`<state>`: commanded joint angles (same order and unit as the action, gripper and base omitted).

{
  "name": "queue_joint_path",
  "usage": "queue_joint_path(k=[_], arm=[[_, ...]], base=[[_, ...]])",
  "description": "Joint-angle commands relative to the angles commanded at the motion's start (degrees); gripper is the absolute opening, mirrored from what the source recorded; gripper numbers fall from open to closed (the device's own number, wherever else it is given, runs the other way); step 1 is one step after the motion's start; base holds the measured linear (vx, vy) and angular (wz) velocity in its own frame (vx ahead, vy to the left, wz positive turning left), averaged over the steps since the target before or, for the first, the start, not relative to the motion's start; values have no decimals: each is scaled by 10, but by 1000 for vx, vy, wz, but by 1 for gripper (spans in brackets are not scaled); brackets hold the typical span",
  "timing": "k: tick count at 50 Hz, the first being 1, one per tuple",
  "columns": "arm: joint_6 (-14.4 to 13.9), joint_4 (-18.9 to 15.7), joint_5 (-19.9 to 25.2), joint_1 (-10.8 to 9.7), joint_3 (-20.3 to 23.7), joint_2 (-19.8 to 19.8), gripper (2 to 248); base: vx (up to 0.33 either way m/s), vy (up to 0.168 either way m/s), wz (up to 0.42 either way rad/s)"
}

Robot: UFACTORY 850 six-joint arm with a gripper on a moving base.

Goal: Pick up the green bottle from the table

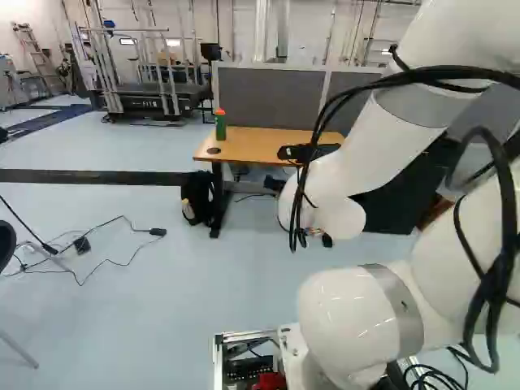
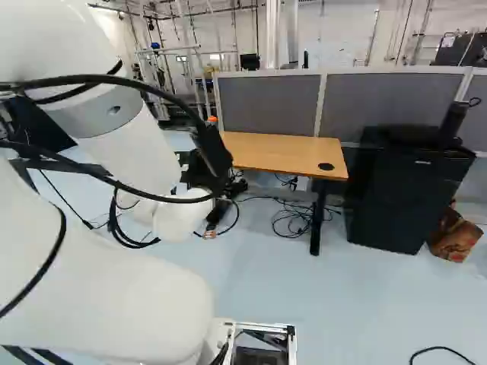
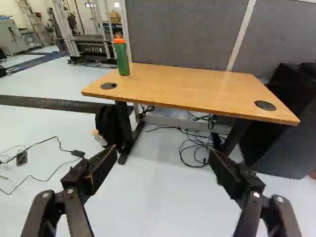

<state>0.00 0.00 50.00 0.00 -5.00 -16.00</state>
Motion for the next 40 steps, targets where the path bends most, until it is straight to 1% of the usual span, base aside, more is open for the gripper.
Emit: queue_joint_path(k=[25,40], arm=[[0,0,0,0,0,0,247],[0,0,0,0,0,0,247]], base=[[3,0,-1],[130,0,-10]])
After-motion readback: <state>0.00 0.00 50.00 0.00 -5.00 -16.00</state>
